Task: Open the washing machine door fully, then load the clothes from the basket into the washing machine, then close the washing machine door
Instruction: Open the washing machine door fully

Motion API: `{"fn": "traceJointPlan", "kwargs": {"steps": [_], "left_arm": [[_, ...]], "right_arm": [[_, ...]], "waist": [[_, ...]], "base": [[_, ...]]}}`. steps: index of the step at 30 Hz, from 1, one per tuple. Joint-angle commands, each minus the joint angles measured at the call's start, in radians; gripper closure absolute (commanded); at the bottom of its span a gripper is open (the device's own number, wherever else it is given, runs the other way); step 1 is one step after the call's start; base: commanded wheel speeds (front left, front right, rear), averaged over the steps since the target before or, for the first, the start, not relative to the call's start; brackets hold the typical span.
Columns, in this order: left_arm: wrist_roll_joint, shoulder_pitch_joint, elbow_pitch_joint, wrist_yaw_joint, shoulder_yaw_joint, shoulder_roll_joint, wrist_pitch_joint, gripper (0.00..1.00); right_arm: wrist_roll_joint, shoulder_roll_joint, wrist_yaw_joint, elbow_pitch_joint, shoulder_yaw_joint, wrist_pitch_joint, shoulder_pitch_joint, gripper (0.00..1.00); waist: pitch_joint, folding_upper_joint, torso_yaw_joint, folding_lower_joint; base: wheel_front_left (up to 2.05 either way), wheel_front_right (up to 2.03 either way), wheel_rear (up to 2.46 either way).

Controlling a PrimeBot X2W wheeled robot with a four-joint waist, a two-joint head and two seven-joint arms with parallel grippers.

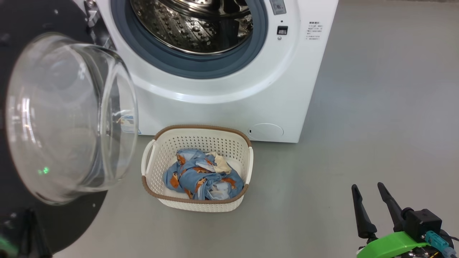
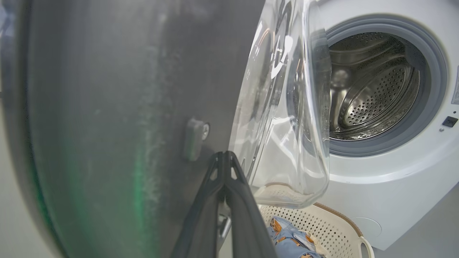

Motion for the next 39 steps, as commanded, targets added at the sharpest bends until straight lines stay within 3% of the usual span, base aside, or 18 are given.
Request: {"fn": "traceJointPlan", "kwargs": {"steps": [1, 13, 32, 39], "left_arm": [[-0.008, -0.045, -0.009, 0.017, 0.060, 0.037, -0.005, 1.00], [-0.038, -0.145, 0.033, 0.029, 0.242, 0.053, -0.005, 1.00], [0.005, -0.276, 0.129, -0.015, 0.373, 0.131, -0.005, 1.00], [0.026, -0.308, 0.147, -0.025, 0.407, 0.133, -0.005, 1.00]], "right_arm": [[0.009, -0.007, 0.002, -0.023, 0.024, -0.005, -0.037, 0.00], [-0.010, -0.007, 0.002, -0.029, 0.019, -0.005, -0.063, 0.00], [-0.015, -0.029, 0.002, -0.032, 0.022, -0.005, -0.079, 0.00], [-0.019, -0.034, 0.002, -0.034, 0.017, -0.005, -0.087, 0.00]], "waist": [[0.010, -0.0001, -0.007, 0.0000], [0.070, -0.0001, -0.014, 0.0000], [0.127, -0.0001, -0.016, 0.0000], [0.149, -0.0001, -0.017, 0.0000]], "base": [[0.00, 0.00, 0.00], [0.00, 0.00, 0.00], [0.00, 0.00, 0.00], [0.00, 0.00, 0.00]]}}
